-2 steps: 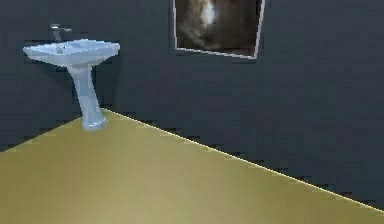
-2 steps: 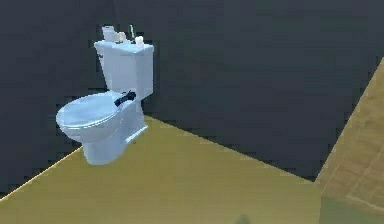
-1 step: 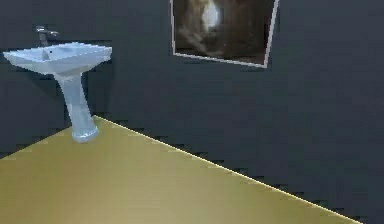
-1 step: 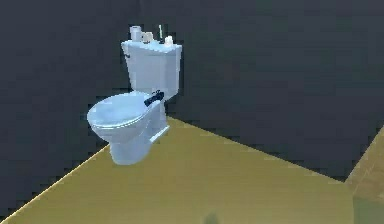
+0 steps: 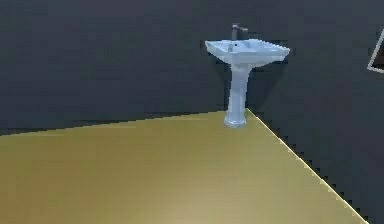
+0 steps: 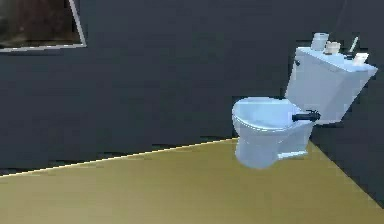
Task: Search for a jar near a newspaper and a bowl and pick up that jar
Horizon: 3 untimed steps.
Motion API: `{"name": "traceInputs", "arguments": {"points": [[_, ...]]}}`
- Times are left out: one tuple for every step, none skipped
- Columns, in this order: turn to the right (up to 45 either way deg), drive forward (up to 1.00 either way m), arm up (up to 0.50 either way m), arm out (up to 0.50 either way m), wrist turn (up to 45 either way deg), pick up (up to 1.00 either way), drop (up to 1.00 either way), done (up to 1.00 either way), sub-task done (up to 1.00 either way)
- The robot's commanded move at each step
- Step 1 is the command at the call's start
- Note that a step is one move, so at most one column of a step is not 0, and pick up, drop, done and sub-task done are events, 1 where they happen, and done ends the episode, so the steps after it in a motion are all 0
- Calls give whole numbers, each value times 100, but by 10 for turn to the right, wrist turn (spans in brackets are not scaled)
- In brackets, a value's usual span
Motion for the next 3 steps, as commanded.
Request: {"name": "traceInputs", "arguments": {"points": [[-300,0,0,0,0,0,0,0,0],[0,100,0,0,0,0,0,0,0],[0,5,0,0,0,0,0,0,0]]}}
